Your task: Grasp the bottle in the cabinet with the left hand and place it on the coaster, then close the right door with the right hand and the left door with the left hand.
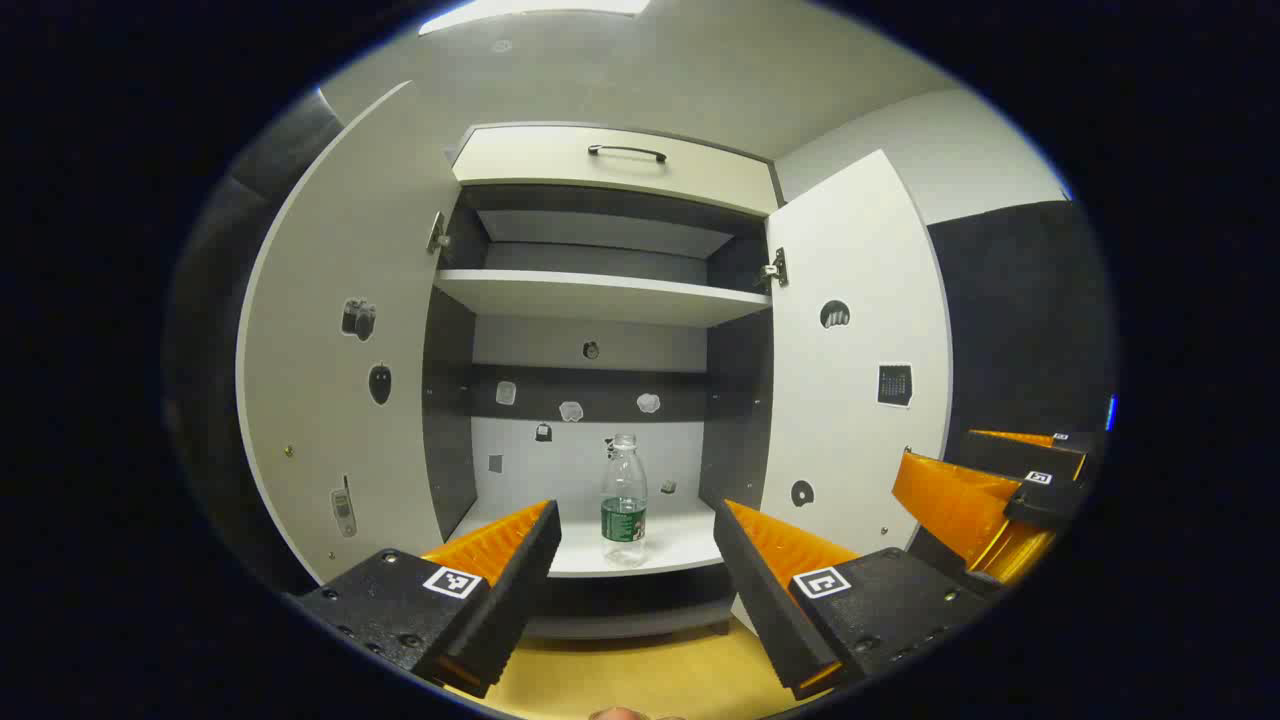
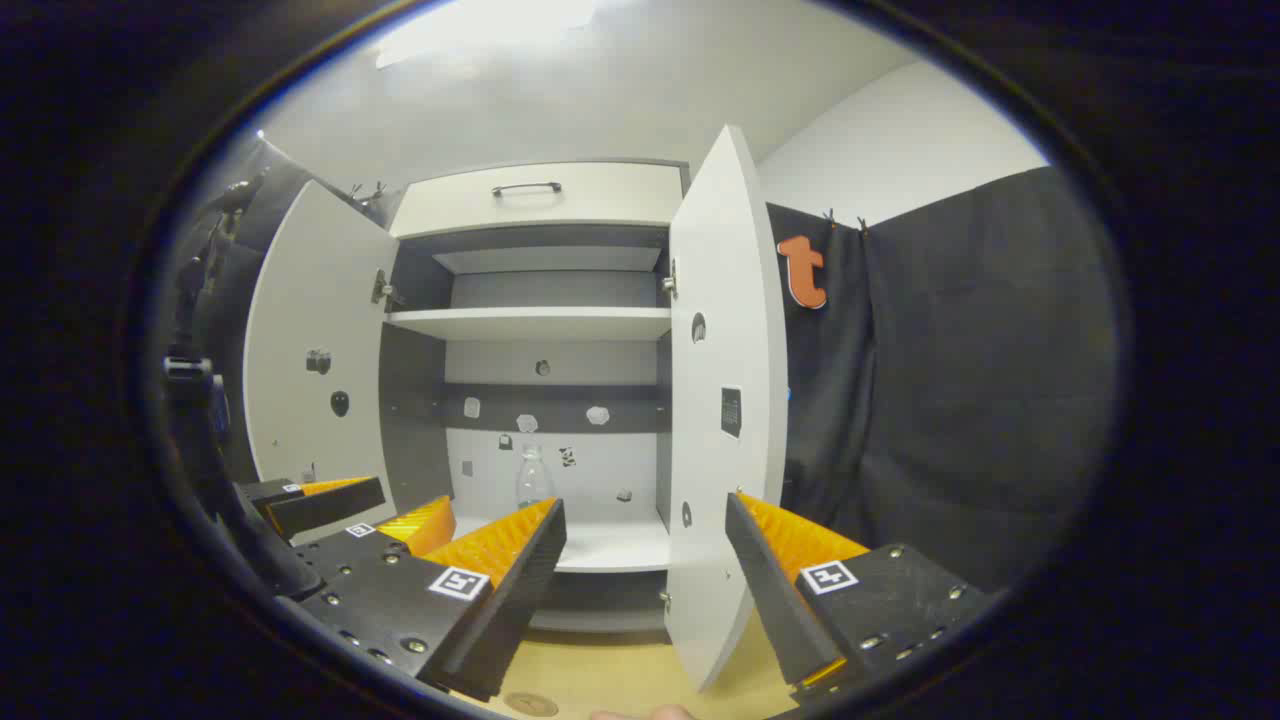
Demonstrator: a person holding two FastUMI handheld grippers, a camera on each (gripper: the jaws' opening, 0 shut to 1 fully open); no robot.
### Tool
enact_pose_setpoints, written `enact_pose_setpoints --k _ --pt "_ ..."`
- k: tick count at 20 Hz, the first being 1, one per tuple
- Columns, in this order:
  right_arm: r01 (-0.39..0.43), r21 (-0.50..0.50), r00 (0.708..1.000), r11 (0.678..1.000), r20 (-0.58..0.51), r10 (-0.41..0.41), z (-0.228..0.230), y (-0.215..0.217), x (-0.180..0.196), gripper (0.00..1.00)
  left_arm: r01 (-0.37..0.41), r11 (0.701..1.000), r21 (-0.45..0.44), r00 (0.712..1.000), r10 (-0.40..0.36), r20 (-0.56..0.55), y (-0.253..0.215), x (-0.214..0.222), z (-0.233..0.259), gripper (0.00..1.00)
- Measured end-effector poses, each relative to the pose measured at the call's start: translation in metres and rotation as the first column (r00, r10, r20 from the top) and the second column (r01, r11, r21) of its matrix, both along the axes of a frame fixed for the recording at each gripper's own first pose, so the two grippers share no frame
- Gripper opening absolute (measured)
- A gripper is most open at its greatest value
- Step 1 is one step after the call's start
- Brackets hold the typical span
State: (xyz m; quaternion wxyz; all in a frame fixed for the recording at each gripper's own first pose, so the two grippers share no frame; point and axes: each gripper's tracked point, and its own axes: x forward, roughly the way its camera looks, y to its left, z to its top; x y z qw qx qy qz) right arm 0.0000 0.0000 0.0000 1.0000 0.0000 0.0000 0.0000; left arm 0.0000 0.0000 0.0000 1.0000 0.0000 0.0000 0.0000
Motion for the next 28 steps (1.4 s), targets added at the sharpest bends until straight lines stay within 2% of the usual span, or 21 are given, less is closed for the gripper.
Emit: enact_pose_setpoints --k 5,6,14,19,23,24,27,28 --pt "0.018 -0.021 1.000 1.000 -0.016 -0.018 -0.002 -0.009 0.008 0.97 0.005 1.000 0.022 1.000 -0.004 -0.016 -0.005 0.005 0.003 0.97" --pt "0.021 -0.019 1.000 1.000 -0.016 -0.022 -0.002 -0.011 0.008 0.94 0.005 1.000 0.022 1.000 -0.004 -0.016 -0.006 0.007 0.003 0.97" --pt "0.042 -0.036 0.999 0.998 0.009 -0.042 0.005 -0.022 0.007 0.94 0.001 1.000 0.030 1.000 -0.001 -0.004 -0.004 0.037 0.005 0.97" --pt "0.081 -0.036 0.997 0.996 0.018 -0.081 0.009 -0.040 0.005 0.97 0.025 0.998 0.053 1.000 -0.024 -0.012 -0.004 0.086 -0.008 0.97" --pt "0.149 -0.061 0.988 0.987 0.038 -0.147 0.012 -0.063 0.000 0.94 -0.007 0.997 0.074 0.999 0.010 -0.041 0.008 0.140 -0.026 0.97" --pt "0.170 -0.074 0.985 0.983 0.045 -0.167 0.014 -0.068 -0.002 0.98 -0.019 0.997 0.081 0.998 0.023 -0.051 0.012 0.156 -0.031 0.97" --pt "0.230 -0.113 0.973 0.967 0.061 -0.224 0.015 -0.086 -0.007 0.98 -0.045 0.994 0.095 0.996 0.053 -0.078 0.021 0.198 -0.050 0.98" --pt "0.250 -0.125 0.968 0.960 0.062 -0.244 0.014 -0.092 -0.009 0.94 -0.052 0.994 0.099 0.994 0.061 -0.089 0.022 0.211 -0.056 0.97"
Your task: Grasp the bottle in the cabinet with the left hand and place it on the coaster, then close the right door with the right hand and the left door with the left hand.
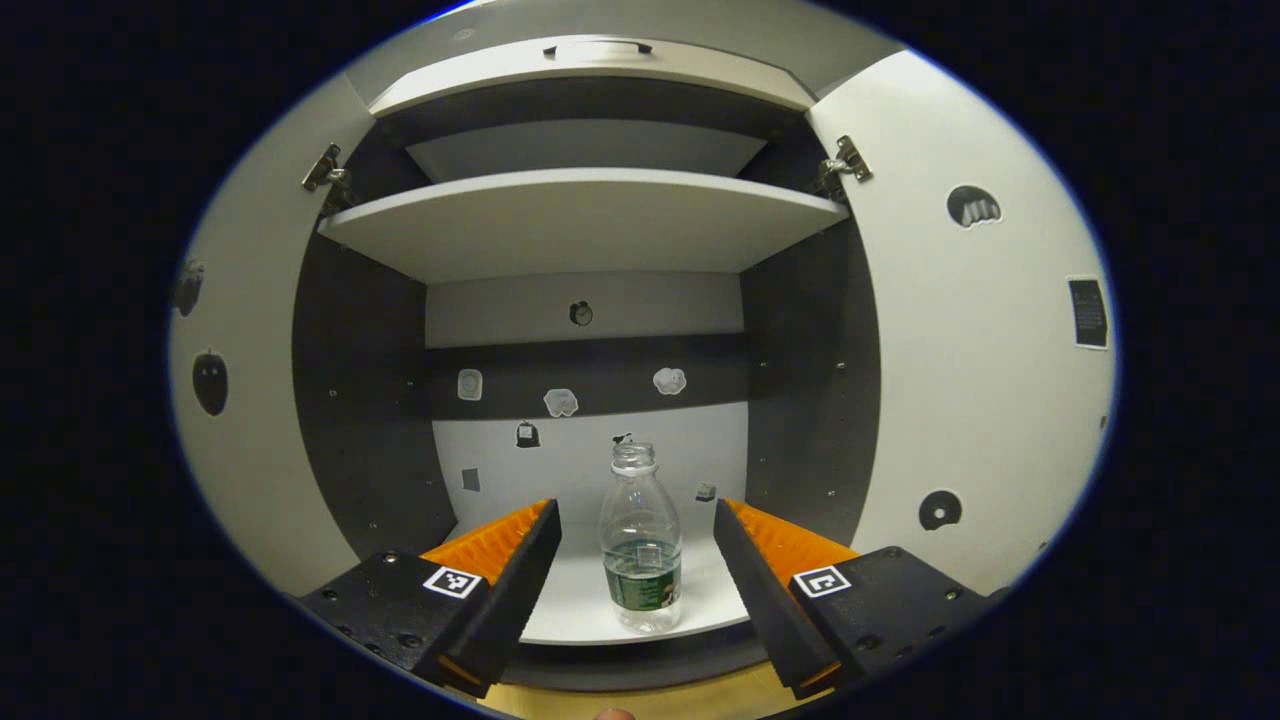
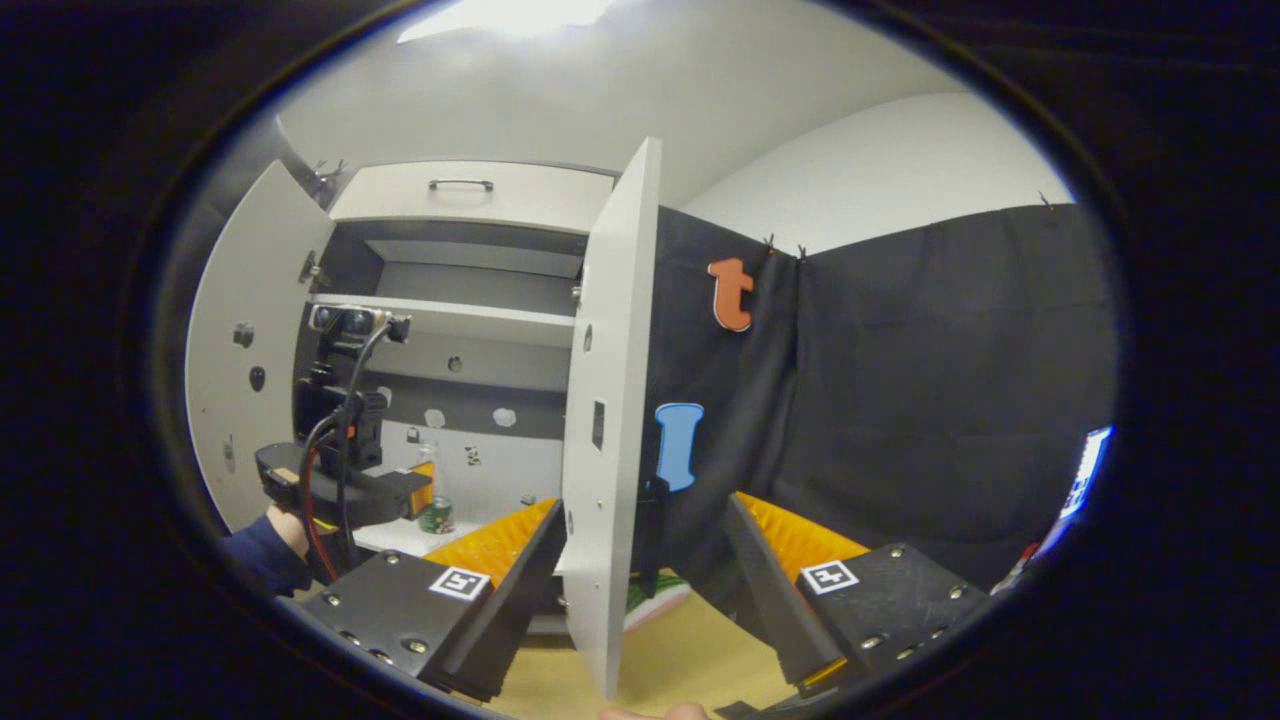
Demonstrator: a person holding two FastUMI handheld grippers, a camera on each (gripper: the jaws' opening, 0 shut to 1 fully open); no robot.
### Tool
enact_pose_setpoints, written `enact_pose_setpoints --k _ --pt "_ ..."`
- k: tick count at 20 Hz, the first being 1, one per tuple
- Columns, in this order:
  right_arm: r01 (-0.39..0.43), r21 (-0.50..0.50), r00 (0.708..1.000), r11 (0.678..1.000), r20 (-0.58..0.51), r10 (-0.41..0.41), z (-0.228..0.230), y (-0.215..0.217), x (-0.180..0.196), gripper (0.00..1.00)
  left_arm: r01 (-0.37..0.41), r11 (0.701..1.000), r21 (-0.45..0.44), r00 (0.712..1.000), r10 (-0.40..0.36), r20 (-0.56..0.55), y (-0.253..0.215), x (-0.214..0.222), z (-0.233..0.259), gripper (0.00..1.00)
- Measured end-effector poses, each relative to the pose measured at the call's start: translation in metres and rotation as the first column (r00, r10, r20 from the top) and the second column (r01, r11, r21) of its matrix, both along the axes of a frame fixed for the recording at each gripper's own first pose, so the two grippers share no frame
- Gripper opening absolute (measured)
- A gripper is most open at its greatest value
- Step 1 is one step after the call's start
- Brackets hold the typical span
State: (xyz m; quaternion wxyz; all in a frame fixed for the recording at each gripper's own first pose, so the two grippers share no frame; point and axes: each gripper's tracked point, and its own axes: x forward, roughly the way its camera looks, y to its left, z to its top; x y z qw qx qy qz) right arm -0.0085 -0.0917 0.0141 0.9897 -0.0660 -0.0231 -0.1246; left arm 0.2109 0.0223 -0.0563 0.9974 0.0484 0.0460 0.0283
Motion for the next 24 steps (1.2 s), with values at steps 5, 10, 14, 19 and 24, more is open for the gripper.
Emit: enact_pose_setpoints --k 5,10,14,19,24 --pt "0.064 -0.044 0.997 0.997 -0.031 -0.065 -0.011 -0.015 -0.004 0.95 -0.040 0.999 0.016 0.997 0.041 -0.067 0.012 0.049 -0.034 0.95" --pt "0.061 -0.071 0.996 0.996 -0.054 -0.065 -0.018 -0.013 -0.004 0.97 -0.042 0.999 0.001 0.993 0.042 -0.111 0.012 0.070 -0.050 0.81" --pt "0.042 -0.071 0.997 0.997 -0.056 -0.046 -0.018 -0.012 -0.002 0.98 -0.003 0.999 -0.033 0.994 -0.001 -0.110 0.005 0.052 -0.045 0.81" --pt "-0.004 -0.039 0.999 0.999 -0.043 0.002 -0.015 -0.012 -0.003 0.95 0.079 0.991 -0.107 0.991 -0.090 -0.099 -0.001 -0.012 -0.036 0.80" --pt "-0.039 -0.026 0.999 0.999 -0.039 0.038 -0.015 -0.013 -0.010 0.98 0.106 0.981 -0.162 0.983 -0.128 -0.129 0.010 -0.077 -0.044 0.81"
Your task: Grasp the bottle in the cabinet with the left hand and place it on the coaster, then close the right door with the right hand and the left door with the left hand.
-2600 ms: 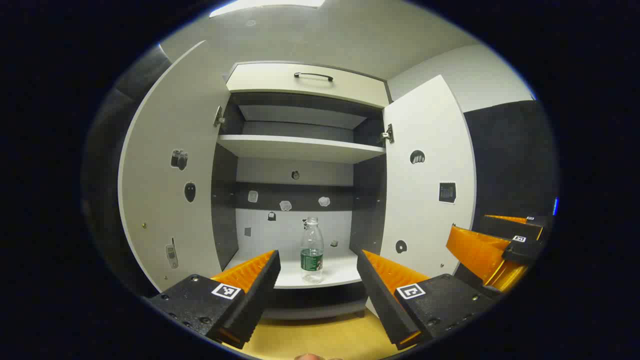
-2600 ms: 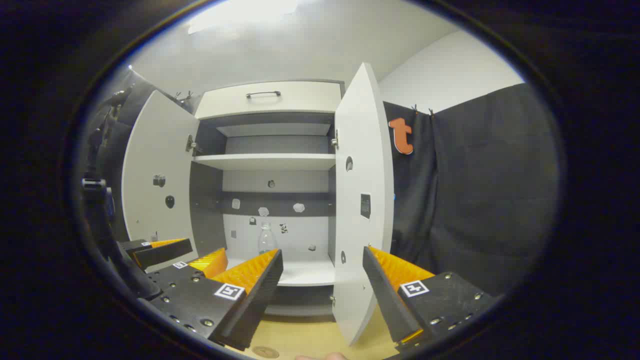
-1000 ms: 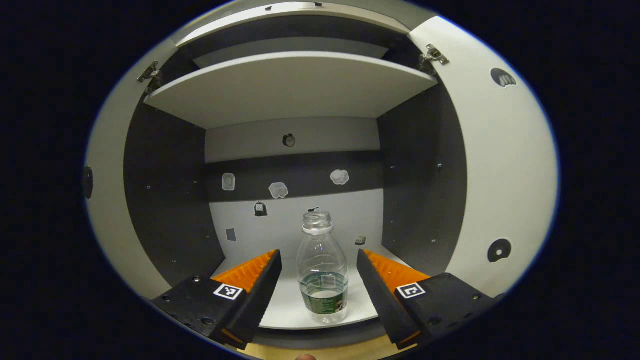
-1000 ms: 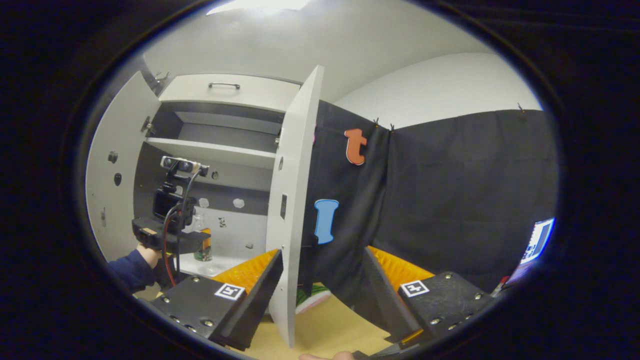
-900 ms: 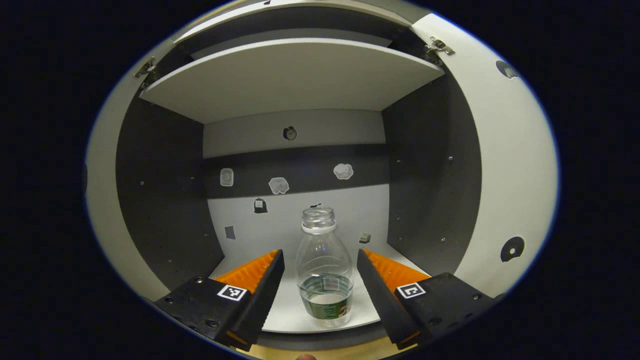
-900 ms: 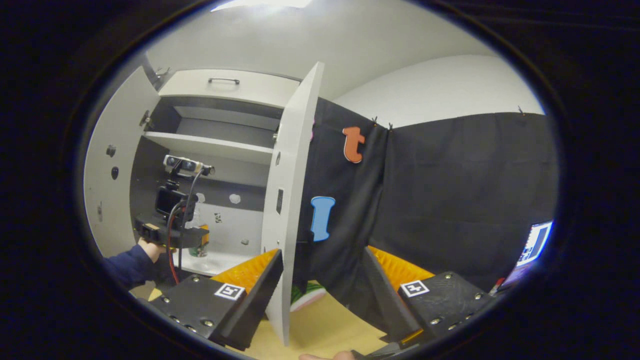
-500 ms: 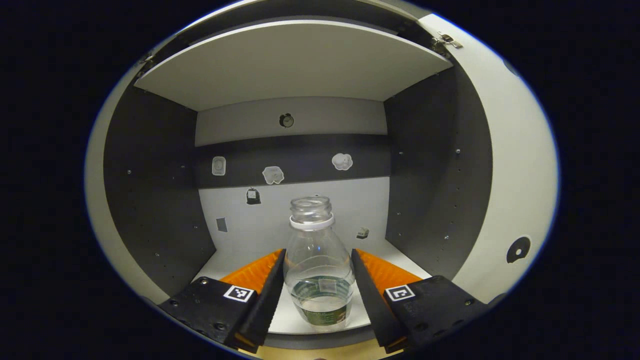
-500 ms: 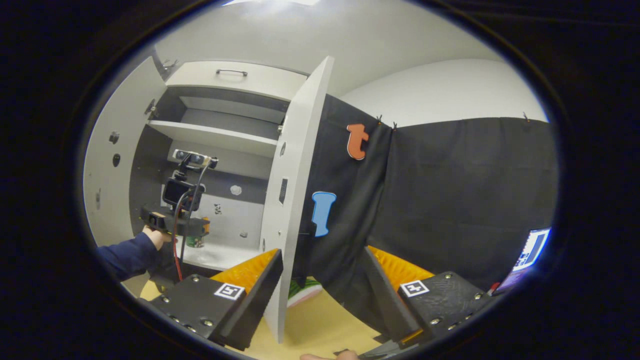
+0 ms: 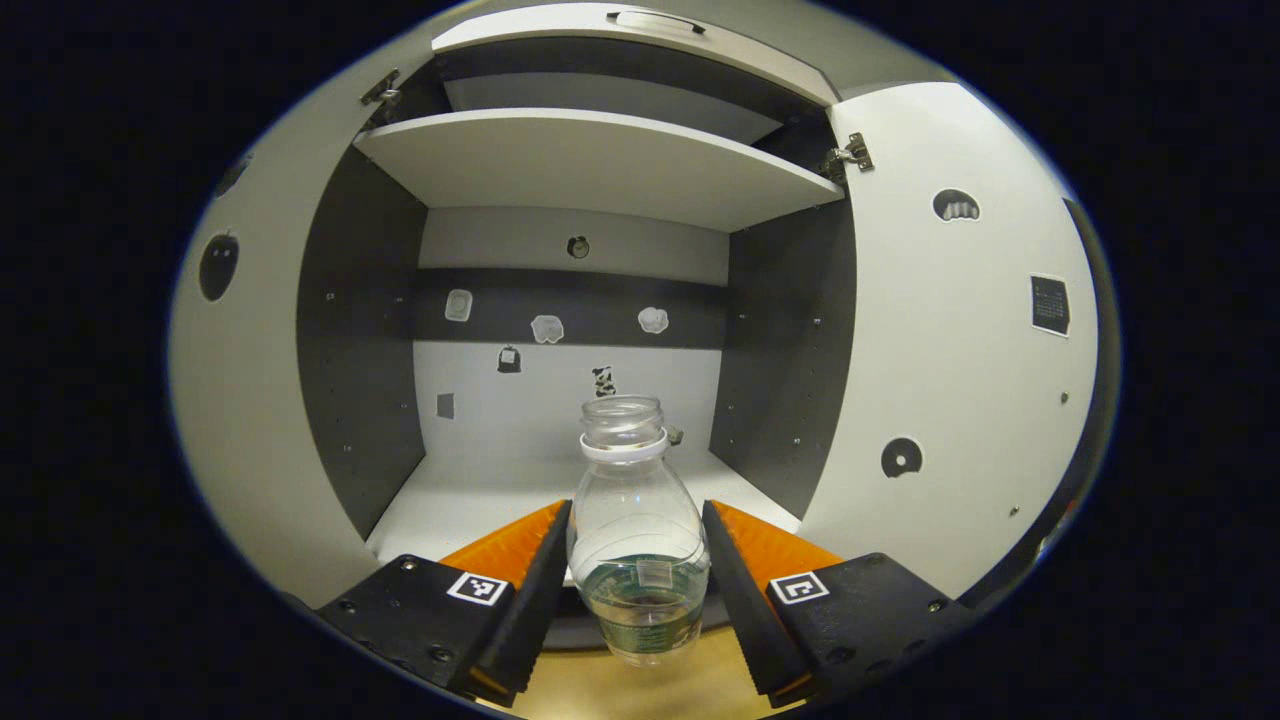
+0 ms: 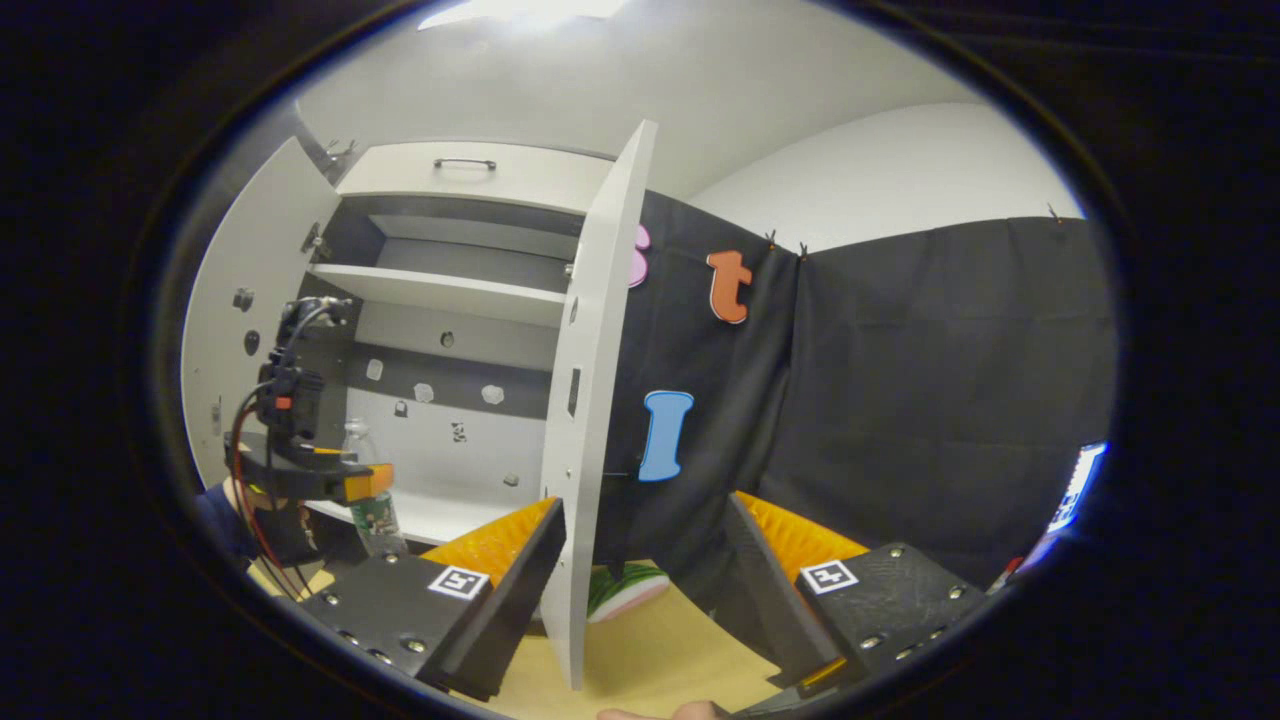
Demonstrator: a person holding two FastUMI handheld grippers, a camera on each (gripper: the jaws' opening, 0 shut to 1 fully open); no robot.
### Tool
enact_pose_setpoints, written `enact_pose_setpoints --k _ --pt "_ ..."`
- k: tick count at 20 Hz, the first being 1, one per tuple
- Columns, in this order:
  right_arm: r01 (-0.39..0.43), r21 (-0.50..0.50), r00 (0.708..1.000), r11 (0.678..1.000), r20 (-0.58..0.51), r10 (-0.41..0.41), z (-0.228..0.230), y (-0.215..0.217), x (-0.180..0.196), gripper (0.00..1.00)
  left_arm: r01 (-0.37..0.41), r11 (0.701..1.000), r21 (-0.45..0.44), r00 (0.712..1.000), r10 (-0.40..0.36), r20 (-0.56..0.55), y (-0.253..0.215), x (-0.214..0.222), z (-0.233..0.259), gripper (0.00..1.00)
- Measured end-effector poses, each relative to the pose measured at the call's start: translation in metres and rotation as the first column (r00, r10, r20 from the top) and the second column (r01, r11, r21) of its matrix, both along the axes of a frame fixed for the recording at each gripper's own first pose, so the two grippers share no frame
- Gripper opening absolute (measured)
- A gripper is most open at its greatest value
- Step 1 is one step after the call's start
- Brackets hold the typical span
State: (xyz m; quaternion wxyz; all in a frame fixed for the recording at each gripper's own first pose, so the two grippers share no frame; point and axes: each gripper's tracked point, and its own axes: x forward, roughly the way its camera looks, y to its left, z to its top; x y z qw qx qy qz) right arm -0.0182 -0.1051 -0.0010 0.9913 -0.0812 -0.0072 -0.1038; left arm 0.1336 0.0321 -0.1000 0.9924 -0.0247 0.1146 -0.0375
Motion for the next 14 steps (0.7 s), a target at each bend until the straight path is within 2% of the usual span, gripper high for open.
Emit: enact_pose_setpoints --k 1,4,7,8,9,11,14 --pt "-0.003 -0.002 1.000 1.000 0.003 0.003 0.000 -0.001 -0.002 0.95 0.003 1.000 -0.005 1.000 -0.004 -0.004 0.003 -0.011 -0.003 0.80" --pt "-0.012 -0.005 1.000 1.000 0.006 0.012 0.001 -0.004 -0.004 0.97 0.016 1.000 -0.003 0.999 -0.016 -0.035 0.009 -0.041 -0.025 0.80" --pt "-0.022 0.004 1.000 1.000 0.006 0.022 0.001 -0.006 -0.004 0.95 0.012 1.000 -0.006 0.994 -0.012 -0.110 0.016 -0.068 -0.069 0.81" --pt "-0.022 0.006 1.000 1.000 0.006 0.022 0.001 -0.008 -0.004 0.98 0.006 1.000 -0.014 0.992 -0.007 -0.125 0.017 -0.073 -0.083 0.80" --pt "-0.020 0.006 1.000 1.000 0.006 0.020 0.001 -0.011 -0.005 0.95 -0.006 1.000 -0.020 0.991 0.003 -0.135 0.021 -0.078 -0.099 0.80" --pt "-0.008 0.002 1.000 1.000 0.006 0.008 0.001 -0.016 -0.008 0.98 -0.025 0.999 -0.032 0.987 0.020 -0.158 0.025 -0.086 -0.131 0.81" --pt "0.019 -0.006 1.000 1.000 0.006 -0.019 0.001 -0.024 -0.016 0.94 -0.052 0.998 -0.017 0.974 0.047 -0.222 0.033 -0.097 -0.185 0.81"
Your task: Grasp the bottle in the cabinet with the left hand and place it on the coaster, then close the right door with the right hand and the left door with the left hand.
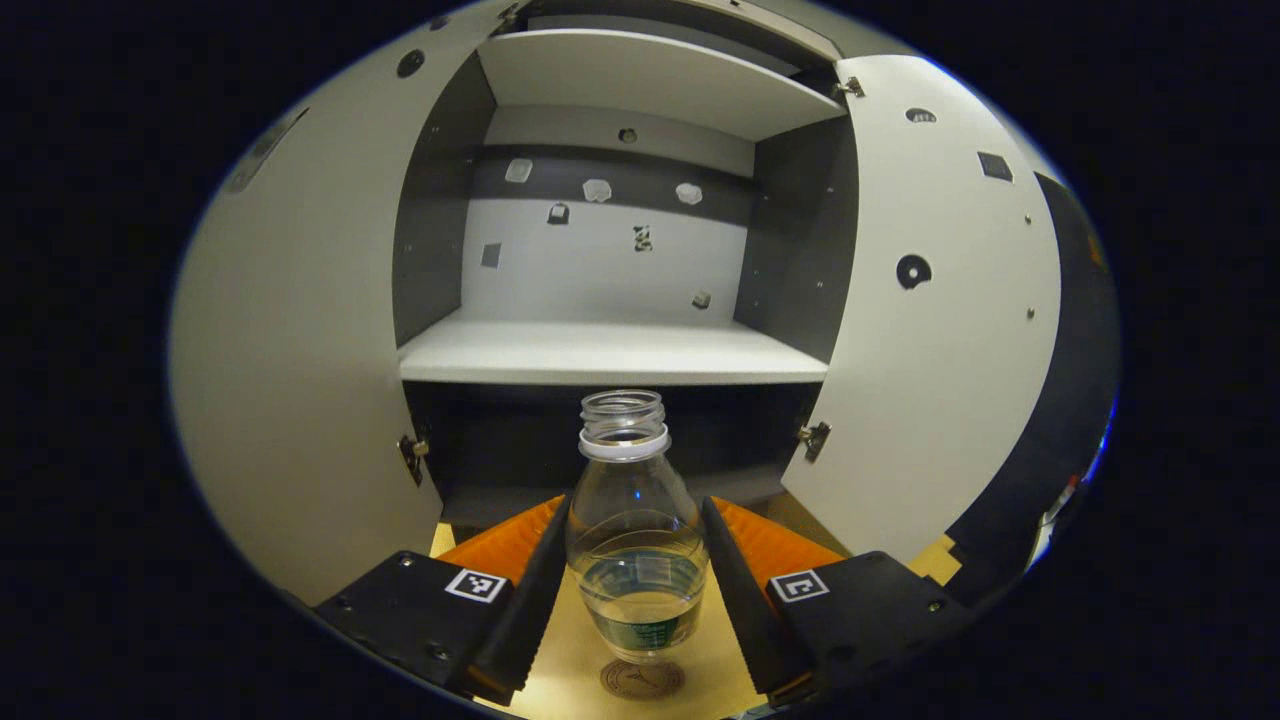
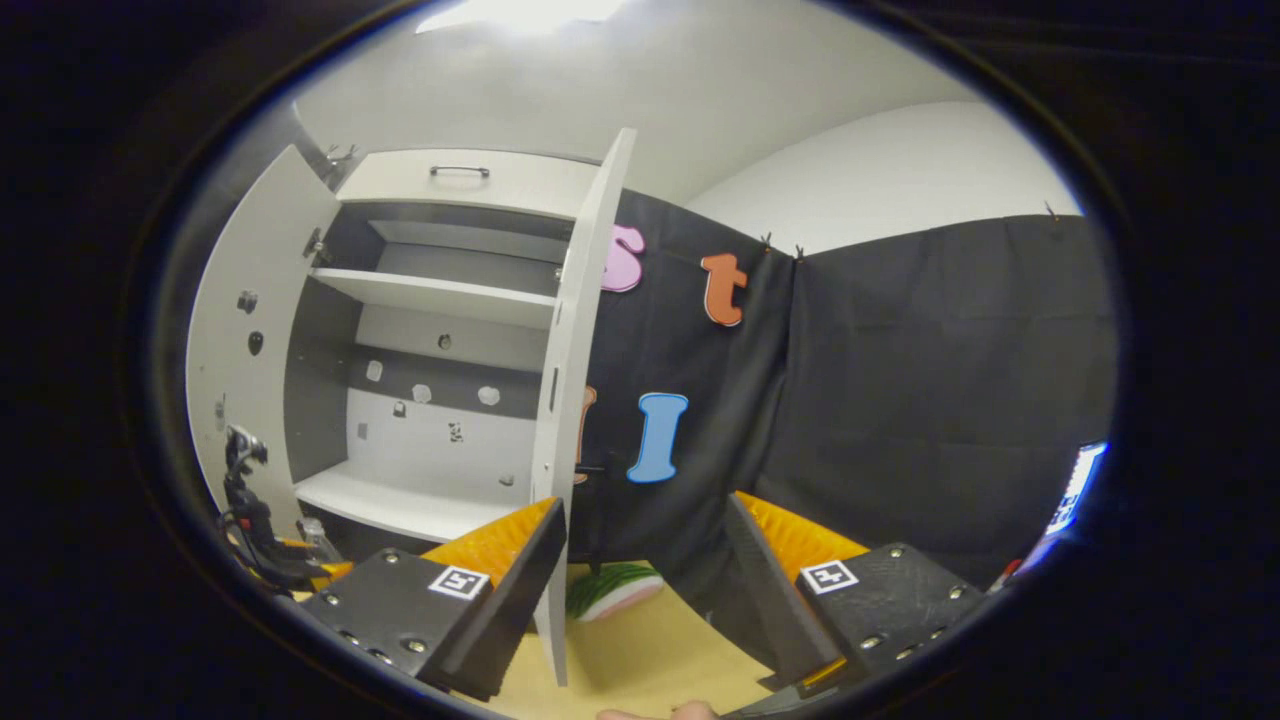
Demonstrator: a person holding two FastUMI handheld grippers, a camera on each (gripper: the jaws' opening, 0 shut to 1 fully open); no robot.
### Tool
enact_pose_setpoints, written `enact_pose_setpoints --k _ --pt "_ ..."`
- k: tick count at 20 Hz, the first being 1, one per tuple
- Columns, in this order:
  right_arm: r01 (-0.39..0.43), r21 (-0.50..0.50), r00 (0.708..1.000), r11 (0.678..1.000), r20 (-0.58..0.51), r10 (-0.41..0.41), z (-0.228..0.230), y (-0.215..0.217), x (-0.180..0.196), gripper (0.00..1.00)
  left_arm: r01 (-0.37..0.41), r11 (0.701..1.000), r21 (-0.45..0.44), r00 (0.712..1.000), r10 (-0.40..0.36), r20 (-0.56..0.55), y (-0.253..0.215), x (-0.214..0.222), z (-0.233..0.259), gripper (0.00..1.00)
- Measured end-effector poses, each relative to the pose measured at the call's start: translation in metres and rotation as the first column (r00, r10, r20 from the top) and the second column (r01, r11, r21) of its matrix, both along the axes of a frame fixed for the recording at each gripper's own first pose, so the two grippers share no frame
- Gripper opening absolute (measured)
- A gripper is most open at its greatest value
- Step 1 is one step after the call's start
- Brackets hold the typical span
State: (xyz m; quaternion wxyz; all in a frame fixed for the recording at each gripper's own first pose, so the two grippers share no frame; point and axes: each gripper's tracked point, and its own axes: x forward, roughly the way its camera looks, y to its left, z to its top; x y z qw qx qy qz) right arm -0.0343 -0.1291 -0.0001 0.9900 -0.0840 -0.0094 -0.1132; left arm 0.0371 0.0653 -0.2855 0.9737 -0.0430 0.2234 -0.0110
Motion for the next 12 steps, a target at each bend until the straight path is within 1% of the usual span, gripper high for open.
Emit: enact_pose_setpoints --k 1,3,4,5,6,9,10,12 --pt "0.010 -0.005 1.000 1.000 -0.004 -0.010 -0.001 -0.003 -0.002 0.94 0.000 1.000 0.004 0.999 0.000 -0.042 0.000 -0.006 -0.021 0.81" --pt "0.031 -0.015 0.999 0.999 -0.009 -0.031 -0.003 -0.009 -0.007 0.94 0.015 1.000 -0.007 0.997 -0.015 -0.075 -0.003 -0.011 -0.049 0.83" --pt "0.042 -0.017 0.999 0.999 -0.009 -0.042 -0.003 -0.012 -0.010 0.94 0.023 1.000 -0.013 0.996 -0.024 -0.090 -0.005 -0.014 -0.059 0.81" --pt "0.053 -0.016 0.999 0.998 -0.008 -0.053 -0.003 -0.014 -0.012 0.98 0.028 0.999 -0.018 0.994 -0.029 -0.108 -0.006 -0.017 -0.072 0.81" --pt "0.063 -0.015 0.998 0.998 -0.004 -0.063 -0.002 -0.016 -0.014 0.94 0.034 0.999 -0.016 0.991 -0.036 -0.129 -0.008 -0.021 -0.083 0.81" --pt "0.086 -0.020 0.996 0.996 0.001 -0.086 -0.002 -0.022 -0.019 0.94 0.053 0.998 -0.028 0.980 -0.057 -0.190 -0.013 -0.027 -0.111 0.82" --pt "0.094 -0.026 0.996 0.995 0.000 -0.094 -0.002 -0.024 -0.021 0.97 0.052 0.998 -0.031 0.978 -0.057 -0.203 -0.014 -0.028 -0.116 0.82" --pt "0.107 -0.036 0.994 0.994 -0.001 -0.107 -0.002 -0.027 -0.024 0.97 0.050 0.998 -0.036 0.974 -0.056 -0.218 -0.015 -0.029 -0.126 0.82"
